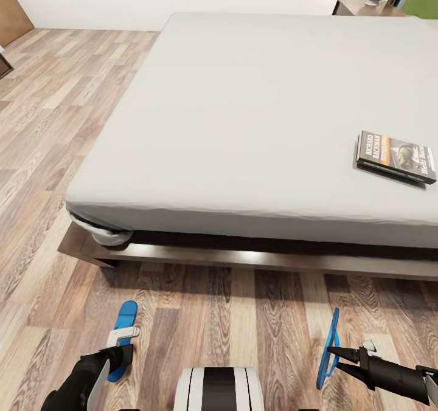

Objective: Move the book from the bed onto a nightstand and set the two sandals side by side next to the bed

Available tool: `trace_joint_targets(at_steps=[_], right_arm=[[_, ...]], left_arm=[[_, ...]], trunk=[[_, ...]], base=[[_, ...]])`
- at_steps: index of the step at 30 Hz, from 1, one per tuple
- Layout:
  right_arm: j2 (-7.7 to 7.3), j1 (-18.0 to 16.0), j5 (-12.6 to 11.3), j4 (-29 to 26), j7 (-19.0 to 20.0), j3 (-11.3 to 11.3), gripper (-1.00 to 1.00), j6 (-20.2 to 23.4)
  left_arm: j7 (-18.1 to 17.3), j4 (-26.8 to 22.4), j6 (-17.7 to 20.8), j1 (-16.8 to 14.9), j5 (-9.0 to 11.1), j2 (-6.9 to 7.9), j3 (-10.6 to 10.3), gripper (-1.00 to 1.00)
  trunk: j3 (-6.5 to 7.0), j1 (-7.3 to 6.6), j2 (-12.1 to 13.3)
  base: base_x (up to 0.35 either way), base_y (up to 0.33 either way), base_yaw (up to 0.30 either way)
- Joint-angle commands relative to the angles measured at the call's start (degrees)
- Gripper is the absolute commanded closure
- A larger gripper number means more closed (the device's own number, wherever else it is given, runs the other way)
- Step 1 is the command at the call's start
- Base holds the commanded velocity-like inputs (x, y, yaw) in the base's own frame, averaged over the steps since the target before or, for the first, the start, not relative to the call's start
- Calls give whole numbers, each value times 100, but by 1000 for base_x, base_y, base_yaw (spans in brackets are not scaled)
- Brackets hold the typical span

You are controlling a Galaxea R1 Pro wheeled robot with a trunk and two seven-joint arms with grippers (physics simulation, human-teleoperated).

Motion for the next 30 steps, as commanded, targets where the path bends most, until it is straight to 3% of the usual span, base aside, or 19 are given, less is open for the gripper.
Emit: trace_joint_targets(at_steps=[1, 30], right_arm=[[-1, -2, -20, 1, 3, -2, 100, 41], [0, -1, -20, 2, -4, -2, 100, 34]], left_arm=[[-67, -10, 31, -2, -73, -5, 30, 100], [-67, -9, 31, -2, -73, -7, 30, 100]], trunk=[[-3, -1, -1], [-70, 7, -5]], base=[[0, 0, 0], [0, 0, 0]])
